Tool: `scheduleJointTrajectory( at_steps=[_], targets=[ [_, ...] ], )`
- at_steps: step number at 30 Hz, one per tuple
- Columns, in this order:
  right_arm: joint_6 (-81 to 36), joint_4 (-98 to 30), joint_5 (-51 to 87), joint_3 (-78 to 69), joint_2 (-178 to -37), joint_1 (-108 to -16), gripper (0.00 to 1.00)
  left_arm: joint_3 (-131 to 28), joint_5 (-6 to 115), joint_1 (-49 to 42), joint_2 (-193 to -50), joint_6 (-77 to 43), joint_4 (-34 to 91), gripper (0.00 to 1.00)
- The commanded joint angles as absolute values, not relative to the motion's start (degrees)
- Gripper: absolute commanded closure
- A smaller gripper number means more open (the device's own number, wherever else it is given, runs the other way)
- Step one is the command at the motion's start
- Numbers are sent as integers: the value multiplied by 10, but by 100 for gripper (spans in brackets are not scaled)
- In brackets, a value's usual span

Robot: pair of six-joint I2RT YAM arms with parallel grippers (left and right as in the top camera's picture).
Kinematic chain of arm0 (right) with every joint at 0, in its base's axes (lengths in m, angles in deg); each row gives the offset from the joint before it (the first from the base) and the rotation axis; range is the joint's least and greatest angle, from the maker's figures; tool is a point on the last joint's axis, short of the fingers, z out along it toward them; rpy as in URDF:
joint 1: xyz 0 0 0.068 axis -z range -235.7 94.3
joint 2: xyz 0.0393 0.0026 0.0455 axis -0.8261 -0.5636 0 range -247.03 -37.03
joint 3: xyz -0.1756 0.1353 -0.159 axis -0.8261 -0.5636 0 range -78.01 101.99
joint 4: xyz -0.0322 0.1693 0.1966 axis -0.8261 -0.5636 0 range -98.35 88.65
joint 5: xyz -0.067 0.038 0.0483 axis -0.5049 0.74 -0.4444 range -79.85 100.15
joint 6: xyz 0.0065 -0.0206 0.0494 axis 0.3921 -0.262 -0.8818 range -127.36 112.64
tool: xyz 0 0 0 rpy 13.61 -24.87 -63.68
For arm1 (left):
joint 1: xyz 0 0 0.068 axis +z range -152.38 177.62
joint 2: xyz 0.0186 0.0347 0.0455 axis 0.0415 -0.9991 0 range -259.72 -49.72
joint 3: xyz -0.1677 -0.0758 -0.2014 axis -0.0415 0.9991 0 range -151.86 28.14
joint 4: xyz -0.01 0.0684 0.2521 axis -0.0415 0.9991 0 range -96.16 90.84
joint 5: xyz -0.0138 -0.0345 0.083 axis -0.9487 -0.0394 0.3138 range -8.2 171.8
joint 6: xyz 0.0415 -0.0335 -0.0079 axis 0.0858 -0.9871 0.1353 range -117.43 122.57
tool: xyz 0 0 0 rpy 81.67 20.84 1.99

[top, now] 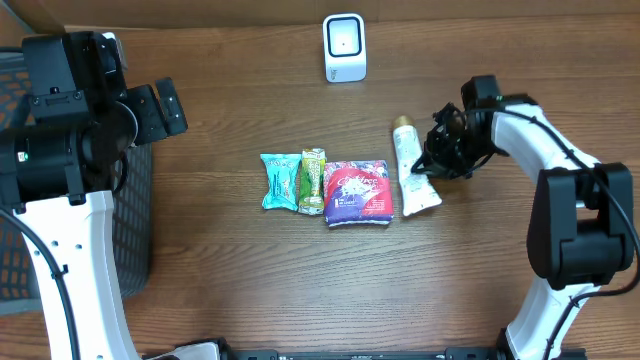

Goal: Scan the item barcode
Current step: 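Carry the tube up to the white scanner and hold it there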

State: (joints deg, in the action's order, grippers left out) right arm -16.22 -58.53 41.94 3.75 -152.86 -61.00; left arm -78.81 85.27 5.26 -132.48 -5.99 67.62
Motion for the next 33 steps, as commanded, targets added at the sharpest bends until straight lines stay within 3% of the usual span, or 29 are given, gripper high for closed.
scheduleJointTrajectory(
  at_steps=[1,10,20,28,33],
  targets=[
    [-115,-626,370,157,-1455,-616,96,-789,849,54,-1325,-49,675,1],
    [-71,-590,250,299,-1451,-668,96,-789,850,54,-1325,-49,675,0],
    [6,-343,-179,297,-1495,-784,96,-789,850,54,-1325,-49,675,1],
    [144,-205,-313,297,-1577,-810,96,-789,850,54,-1325,-49,675,1],
    [235,-114,-323,297,-1628,-811,96,-789,849,54,-1325,-49,675,0]
  ],
)
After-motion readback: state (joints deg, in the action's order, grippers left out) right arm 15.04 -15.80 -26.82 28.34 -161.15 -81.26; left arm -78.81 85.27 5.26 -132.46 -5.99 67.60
